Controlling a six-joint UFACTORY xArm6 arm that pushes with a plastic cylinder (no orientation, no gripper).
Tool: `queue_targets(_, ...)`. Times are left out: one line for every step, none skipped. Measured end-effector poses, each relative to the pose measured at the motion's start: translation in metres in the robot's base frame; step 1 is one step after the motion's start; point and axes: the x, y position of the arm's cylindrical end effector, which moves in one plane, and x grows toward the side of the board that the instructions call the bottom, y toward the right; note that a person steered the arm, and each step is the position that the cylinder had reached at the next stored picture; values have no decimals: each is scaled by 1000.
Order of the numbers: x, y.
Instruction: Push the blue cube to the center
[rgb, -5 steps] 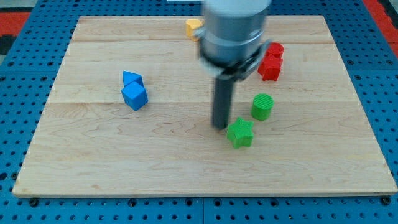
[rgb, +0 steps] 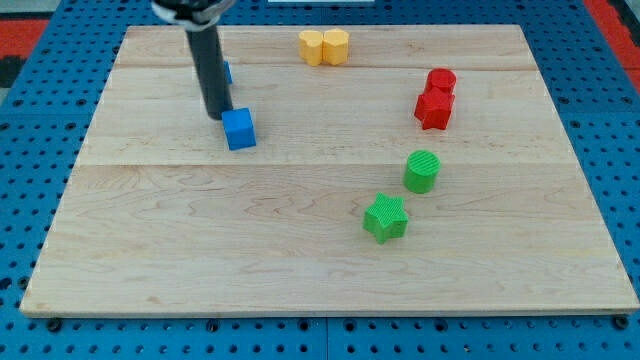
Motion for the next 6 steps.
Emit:
queue_targets(29, -1)
queue_targets(35, 19)
queue_targets(37, 54)
queue_targets(-14, 145)
queue_targets(32, 126)
queue_targets(96, 132)
